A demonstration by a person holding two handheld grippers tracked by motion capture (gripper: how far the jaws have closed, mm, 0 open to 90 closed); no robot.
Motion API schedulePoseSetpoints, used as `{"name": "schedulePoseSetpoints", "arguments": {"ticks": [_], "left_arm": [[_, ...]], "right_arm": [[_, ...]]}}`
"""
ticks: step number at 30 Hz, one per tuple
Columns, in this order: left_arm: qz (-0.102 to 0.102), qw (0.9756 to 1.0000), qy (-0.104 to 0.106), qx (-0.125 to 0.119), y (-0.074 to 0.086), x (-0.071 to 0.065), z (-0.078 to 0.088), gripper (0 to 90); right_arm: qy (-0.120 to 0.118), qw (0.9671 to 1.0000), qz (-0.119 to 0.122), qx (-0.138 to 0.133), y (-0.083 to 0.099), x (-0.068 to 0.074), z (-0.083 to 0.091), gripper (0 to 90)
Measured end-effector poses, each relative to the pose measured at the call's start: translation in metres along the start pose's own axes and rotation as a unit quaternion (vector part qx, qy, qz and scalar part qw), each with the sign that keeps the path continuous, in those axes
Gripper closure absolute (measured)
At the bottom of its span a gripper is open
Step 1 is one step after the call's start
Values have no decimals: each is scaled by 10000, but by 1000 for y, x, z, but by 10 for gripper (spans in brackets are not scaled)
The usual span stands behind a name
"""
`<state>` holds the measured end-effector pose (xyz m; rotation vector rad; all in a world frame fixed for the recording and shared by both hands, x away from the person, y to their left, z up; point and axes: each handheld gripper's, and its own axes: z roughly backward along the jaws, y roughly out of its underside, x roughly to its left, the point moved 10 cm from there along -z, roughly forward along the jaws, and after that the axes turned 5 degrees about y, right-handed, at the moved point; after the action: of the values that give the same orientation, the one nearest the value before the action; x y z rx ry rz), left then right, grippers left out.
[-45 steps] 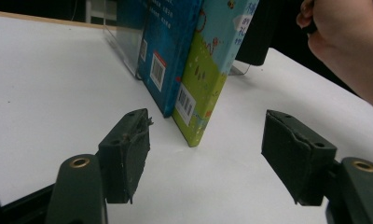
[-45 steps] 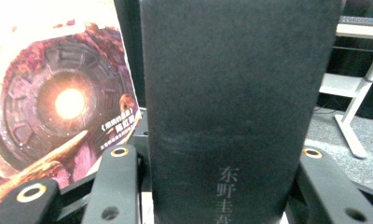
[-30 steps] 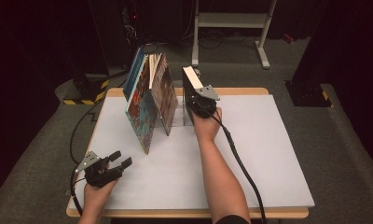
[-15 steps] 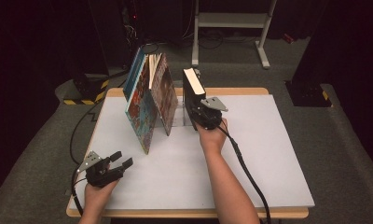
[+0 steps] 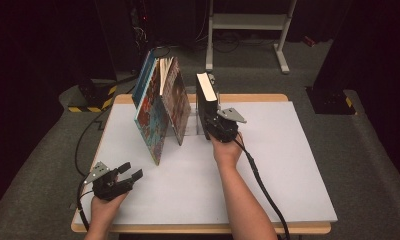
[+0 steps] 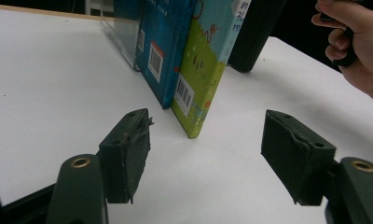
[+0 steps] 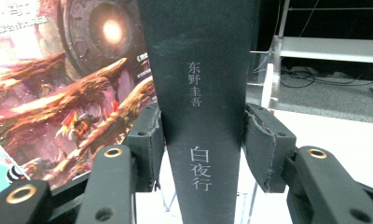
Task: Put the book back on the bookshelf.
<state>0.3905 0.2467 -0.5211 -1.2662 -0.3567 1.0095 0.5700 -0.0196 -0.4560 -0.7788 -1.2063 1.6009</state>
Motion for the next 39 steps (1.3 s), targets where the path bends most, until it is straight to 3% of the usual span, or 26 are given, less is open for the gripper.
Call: {"name": "schedulePoseSetpoints", "arguments": {"ticks": [5,12,22,28,29,31,32,35,36,39], "left_arm": [[-14,10000,-22,15,0,1,0,326],[3,9999,-74,74,2,3,-1,322],[-42,9998,-138,162,4,5,-2,302],[-120,9995,-173,215,5,5,-3,278],[-126,9996,-171,207,5,5,-3,275],[-175,9994,-197,225,5,6,-3,260],[-214,9992,-254,210,5,6,-2,253],[-237,9989,-328,234,5,7,-1,237],[-311,9984,-379,269,6,8,0,233],[-363,9979,-448,279,6,9,1,210]], "right_arm": [[-20,9999,140,59,-3,11,-6,497],[-77,9999,97,92,-7,20,-19,478],[-124,9998,143,115,-10,19,-29,464],[-219,9996,100,158,-9,17,-23,424],[-375,9991,97,185,-5,16,-14,394],[-391,9989,142,222,-2,15,-10,382],[-368,9985,286,282,9,7,5,354],[-370,9983,339,296,21,-4,20,339],[-358,9978,328,446,43,-23,39,313],[-228,9972,308,641,72,-54,69,299]]}}
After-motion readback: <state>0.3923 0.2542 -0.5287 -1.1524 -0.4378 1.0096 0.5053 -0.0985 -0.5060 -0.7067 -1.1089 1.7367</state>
